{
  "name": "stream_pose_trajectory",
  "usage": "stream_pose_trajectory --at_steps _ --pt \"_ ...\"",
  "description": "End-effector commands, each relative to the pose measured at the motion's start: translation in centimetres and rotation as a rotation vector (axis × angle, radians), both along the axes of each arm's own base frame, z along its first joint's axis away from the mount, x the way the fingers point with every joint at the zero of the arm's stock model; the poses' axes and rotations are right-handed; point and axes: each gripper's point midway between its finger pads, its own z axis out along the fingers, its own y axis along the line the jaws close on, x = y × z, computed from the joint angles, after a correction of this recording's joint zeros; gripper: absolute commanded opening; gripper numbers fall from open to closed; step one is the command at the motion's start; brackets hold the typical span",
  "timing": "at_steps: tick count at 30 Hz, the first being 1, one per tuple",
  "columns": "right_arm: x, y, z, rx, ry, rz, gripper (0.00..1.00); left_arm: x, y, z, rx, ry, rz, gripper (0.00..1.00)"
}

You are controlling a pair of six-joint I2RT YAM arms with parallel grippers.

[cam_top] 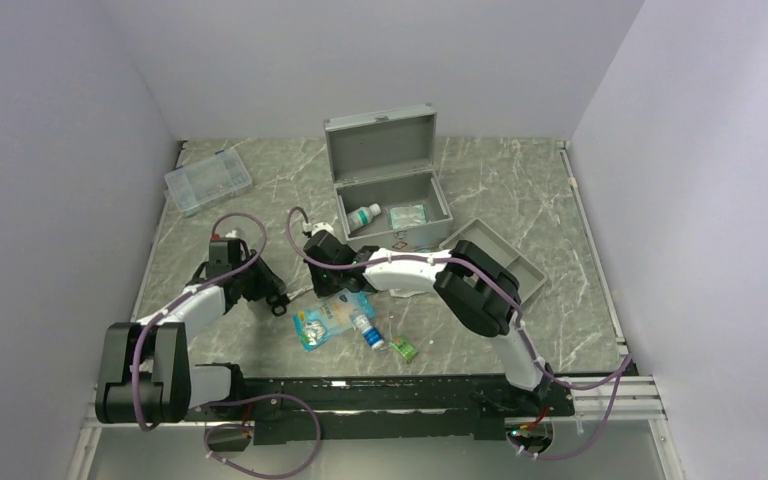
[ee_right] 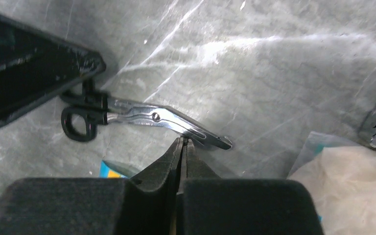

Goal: Organize the medicine kit

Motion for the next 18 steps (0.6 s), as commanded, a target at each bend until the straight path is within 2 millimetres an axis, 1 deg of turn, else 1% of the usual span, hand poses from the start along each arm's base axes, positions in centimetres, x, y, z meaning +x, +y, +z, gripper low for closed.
stream_pose_trajectory --at_steps 1,6,12,13,18 --pt "1.6 -0.3 -0.5 -0.039 -0.012 -0.054 0.00 -1.5 -0.8 -0.6 -0.048 0.017 -0.024 0.30" --pt "2.8 0.0 -0.3 -0.046 -0.017 -0.063 0.00 -2.6 -1.9 -0.7 -0.103 0.018 -0.060 0.29" --pt "3.9 0.7 -0.6 -0.053 -0.010 -0.050 0.00 -3.7 -2.4 -0.6 -0.123 0.016 -0.083 0.30" --pt "4.2 1.0 -0.5 -0.053 -0.015 -0.049 0.00 -3.9 -2.5 -0.6 -0.128 0.017 -0.087 0.30" --pt "5.3 1.8 -0.8 -0.062 -0.012 -0.043 0.00 -3.9 -2.4 -0.3 -0.121 0.014 -0.095 0.30"
